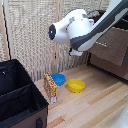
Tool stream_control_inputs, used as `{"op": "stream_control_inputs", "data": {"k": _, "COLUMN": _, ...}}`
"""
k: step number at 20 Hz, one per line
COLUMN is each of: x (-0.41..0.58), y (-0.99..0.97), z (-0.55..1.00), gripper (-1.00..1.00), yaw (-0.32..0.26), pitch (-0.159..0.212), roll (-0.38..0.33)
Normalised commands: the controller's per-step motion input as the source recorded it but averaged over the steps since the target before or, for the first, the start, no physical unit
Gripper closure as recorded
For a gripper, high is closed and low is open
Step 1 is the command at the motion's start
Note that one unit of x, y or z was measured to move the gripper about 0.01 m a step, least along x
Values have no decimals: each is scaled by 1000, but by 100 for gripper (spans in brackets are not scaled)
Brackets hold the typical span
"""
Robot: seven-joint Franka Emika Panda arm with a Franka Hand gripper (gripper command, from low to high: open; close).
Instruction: Locate and clasp the grip of the topmost drawer. Steadily and circumspectly yank the drawer open. Discover and seize the nutrition bar using your clamp. Deposit the nutrition bar in the accessible drawer. Unclench the nutrition bar.
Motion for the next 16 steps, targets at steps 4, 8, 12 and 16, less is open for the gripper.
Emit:
{"op": "stream_control_inputs", "data": {"k": 4, "x": 56, "y": 149, "z": 146, "gripper": -100, "yaw": -253, "pitch": -1, "roll": 266}}
{"op": "stream_control_inputs", "data": {"k": 8, "x": 180, "y": 258, "z": -6, "gripper": -100, "yaw": -186, "pitch": 7, "roll": 346}}
{"op": "stream_control_inputs", "data": {"k": 12, "x": 210, "y": 311, "z": -4, "gripper": -100, "yaw": -149, "pitch": 0, "roll": 375}}
{"op": "stream_control_inputs", "data": {"k": 16, "x": 201, "y": 365, "z": 0, "gripper": -100, "yaw": -133, "pitch": 0, "roll": 369}}
